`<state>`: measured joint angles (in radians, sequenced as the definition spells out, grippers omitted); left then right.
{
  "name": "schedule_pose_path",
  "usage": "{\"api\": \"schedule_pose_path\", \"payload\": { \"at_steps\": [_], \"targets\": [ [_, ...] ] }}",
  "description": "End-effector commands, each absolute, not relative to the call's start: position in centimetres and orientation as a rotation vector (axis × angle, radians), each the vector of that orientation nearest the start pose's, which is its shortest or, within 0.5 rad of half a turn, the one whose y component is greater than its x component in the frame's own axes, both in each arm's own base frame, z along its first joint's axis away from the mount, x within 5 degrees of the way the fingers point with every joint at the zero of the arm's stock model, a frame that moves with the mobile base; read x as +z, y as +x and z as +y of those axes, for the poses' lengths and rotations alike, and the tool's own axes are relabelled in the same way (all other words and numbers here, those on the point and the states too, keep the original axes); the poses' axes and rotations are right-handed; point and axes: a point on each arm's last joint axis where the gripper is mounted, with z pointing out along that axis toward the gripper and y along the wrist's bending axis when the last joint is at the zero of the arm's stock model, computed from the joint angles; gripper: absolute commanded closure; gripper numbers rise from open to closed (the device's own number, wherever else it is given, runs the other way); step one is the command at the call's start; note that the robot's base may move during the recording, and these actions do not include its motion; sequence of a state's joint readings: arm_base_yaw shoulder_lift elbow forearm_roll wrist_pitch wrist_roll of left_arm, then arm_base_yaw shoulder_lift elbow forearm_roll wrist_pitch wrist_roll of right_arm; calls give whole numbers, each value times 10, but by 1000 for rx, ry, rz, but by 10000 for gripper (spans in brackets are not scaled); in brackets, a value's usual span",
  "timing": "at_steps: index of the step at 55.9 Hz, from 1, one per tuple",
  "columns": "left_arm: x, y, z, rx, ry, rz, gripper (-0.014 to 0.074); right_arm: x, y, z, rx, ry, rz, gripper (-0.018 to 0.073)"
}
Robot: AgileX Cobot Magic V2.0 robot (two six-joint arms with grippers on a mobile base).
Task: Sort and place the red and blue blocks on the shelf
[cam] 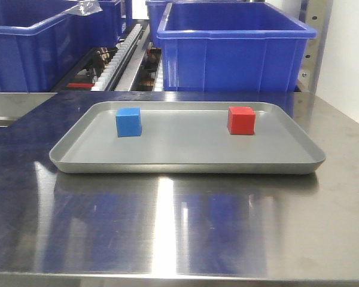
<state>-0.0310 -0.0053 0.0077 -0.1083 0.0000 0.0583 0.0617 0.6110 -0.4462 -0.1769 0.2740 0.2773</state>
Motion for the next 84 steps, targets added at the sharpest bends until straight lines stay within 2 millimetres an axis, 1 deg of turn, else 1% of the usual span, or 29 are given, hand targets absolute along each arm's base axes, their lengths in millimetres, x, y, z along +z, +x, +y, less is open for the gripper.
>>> {"api": "schedule_pose_path", "payload": {
  "at_steps": [1, 4, 11, 17, 21, 25, 32, 33, 36, 40, 44, 48, 50, 52, 53, 57, 61, 67, 76, 84],
  "targets": [
    [210, 55, -1, -65, -27, 1413, 517, 312, 154, 11, 132, 96, 1883, 506],
    [210, 55, -1, -65, -27, 1413, 517, 313, 167, 18, 156, 106, 1951, 506],
    [210, 55, -1, -65, -27, 1413, 517, 307, 200, 39, 148, 68, 2147, 506],
    [210, 55, -1, -65, -27, 1413, 517, 298, 229, 55, 84, 42, 2325, 493],
    [210, 55, -1, -65, -27, 1413, 517, 298, 246, 64, 44, 35, 2403, 470],
    [210, 55, -1, -65, -27, 1413, 517, 298, 263, 74, 12, 24, 2463, 463],
    [210, 55, -1, -65, -27, 1413, 517, 301, 291, 96, -13, -16, 2517, 463],
    [210, 55, -1, -65, -27, 1413, 517, 299, 295, 99, -18, -27, 2531, 463],
    [210, 55, -1, -65, -27, 1413, 517, 302, 305, 108, -1, -42, 2539, 463],
    [210, 55, -1, -65, -27, 1413, 517, 302, 319, 121, 47, -69, 2568, 461],
    [210, 55, -1, -65, -27, 1413, 517, 304, 331, 131, 105, -103, 2579, 427],
    [210, 55, -1, -65, -27, 1413, 517, 307, 342, 140, 145, -147, 2585, 353],
    [210, 55, -1, -65, -27, 1413, 517, 307, 347, 143, 159, -165, 2588, 298],
    [210, 55, -1, -65, -27, 1413, 517, 308, 351, 146, 168, -181, 2596, 232],
    [210, 55, -1, -65, -27, 1413, 517, 310, 354, 148, 176, -186, 2596, 176],
    [210, 55, -1, -65, -27, 1413, 517, 310, 361, 153, 188, -180, 2620, 57],
    [210, 55, -1, -65, -27, 1413, 517, 310, 367, 156, 177, -182, 2653, -4],
    [210, 55, -1, -65, -27, 1413, 517, 310, 376, 161, 174, -179, 2681, -10],
    [210, 55, -1, -65, -27, 1413, 517, 312, 390, 171, 236, -161, 2680, -10],
    [210, 55, -1, -65, -27, 1413, 517, 307, 398, 175, 244, -160, 2686, -10]
  ]
}}
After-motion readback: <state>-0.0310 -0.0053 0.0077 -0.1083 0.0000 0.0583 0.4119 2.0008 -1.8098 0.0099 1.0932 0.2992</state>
